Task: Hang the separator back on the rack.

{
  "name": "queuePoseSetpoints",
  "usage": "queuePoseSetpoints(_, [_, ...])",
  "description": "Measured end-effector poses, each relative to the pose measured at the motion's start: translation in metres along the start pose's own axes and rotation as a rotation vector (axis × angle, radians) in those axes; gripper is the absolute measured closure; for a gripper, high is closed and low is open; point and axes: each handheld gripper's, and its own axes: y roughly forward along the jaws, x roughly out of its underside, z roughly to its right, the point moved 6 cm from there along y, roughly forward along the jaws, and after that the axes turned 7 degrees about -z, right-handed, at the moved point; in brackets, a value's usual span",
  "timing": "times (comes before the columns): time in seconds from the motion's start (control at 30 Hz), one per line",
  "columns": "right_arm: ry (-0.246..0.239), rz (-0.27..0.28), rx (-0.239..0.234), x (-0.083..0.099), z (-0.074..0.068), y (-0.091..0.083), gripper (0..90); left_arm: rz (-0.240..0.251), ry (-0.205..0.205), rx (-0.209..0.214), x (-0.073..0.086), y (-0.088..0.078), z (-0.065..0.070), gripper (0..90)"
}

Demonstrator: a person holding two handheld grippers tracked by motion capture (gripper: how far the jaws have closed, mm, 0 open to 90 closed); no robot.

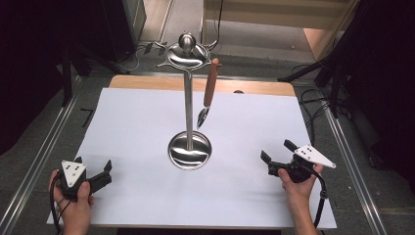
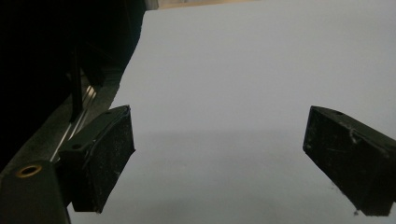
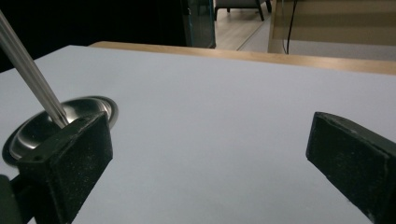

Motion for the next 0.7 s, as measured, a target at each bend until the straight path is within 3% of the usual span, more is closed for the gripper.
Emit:
queuePoseSetpoints(0.27, [0.006, -0.022, 0.038, 0.016, 0.014, -0.011, 1.4, 0.002, -0.001, 0.004, 0.0, 0.0, 0.0, 9.6])
queuePoseSetpoints(0.43, [-0.013, -0.069, 0.08, 0.031, 0.026, -0.015, 2.2, 0.002, -0.002, 0.005, 0.0, 0.0, 0.0, 9.6])
queuePoseSetpoints(0.7, [0.009, -0.069, 0.102, 0.04, 0.04, -0.033, 2.4, 0.002, -0.004, 0.008, 0.0, 0.0, -0.001, 9.6])
